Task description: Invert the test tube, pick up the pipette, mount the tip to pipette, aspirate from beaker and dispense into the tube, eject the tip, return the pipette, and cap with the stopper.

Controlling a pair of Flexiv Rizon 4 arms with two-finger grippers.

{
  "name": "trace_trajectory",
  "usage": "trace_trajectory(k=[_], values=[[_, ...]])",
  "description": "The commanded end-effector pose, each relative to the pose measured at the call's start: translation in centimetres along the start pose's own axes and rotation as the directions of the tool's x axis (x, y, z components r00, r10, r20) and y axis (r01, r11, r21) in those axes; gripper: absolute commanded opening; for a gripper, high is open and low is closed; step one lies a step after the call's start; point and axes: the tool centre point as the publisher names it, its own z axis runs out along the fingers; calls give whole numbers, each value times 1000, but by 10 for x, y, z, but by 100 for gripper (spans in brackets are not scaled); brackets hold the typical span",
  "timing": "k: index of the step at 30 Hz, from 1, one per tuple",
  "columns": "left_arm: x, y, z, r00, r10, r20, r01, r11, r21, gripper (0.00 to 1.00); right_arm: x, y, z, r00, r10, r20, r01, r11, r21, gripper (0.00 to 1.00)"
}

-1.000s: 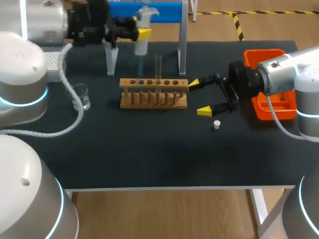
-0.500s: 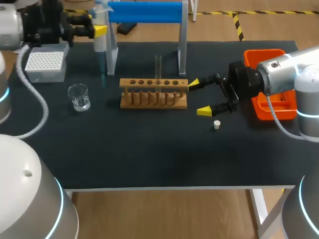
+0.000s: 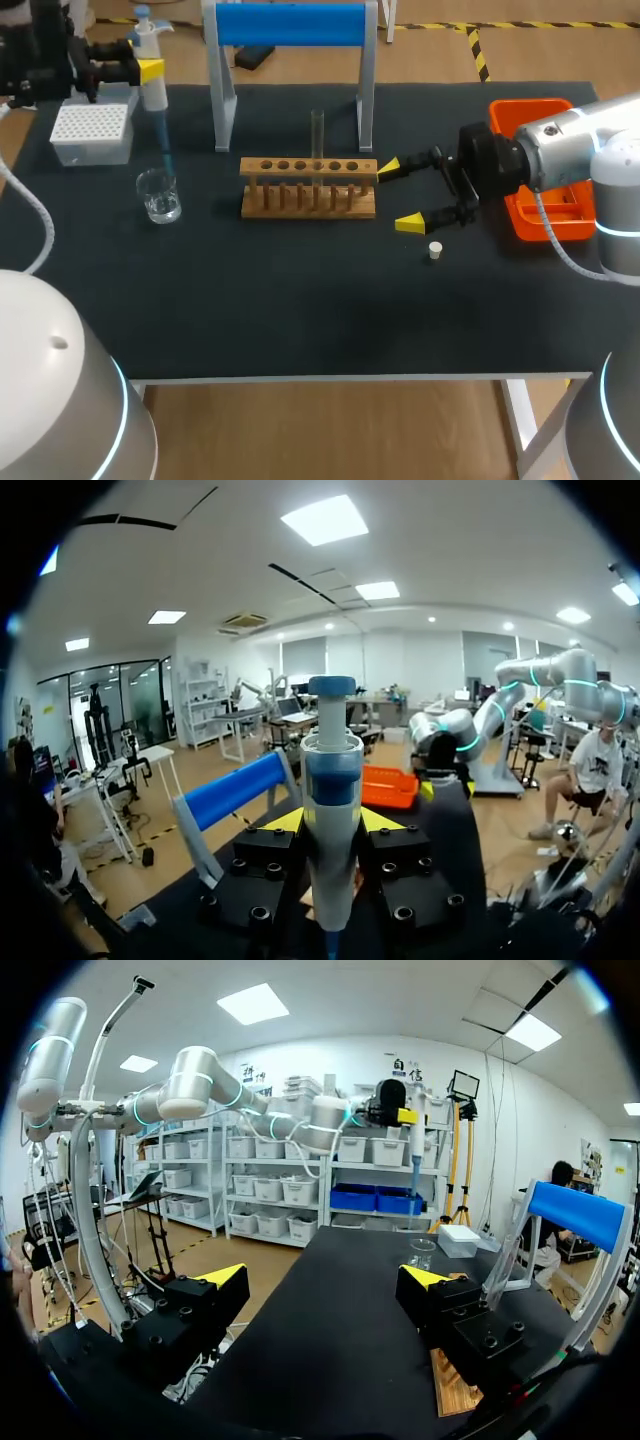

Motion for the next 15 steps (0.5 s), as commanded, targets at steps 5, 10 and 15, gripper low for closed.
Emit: trace_trajectory(k=[5, 10, 15], values=[[-19, 4, -4, 1000, 1, 2, -1, 1000, -2, 0, 0, 1, -1, 1000, 0, -1, 0, 1000, 2, 100], [-26, 6, -4, 1000, -2, 7, 2, 1000, 4, 0, 0, 1, -1, 1000, 0, -1, 0, 1000, 2, 100], [-31, 8, -6, 1000, -8, 20, 8, 1000, 13, 0, 0, 1, -1, 1000, 0, -1, 0, 1000, 2, 100]])
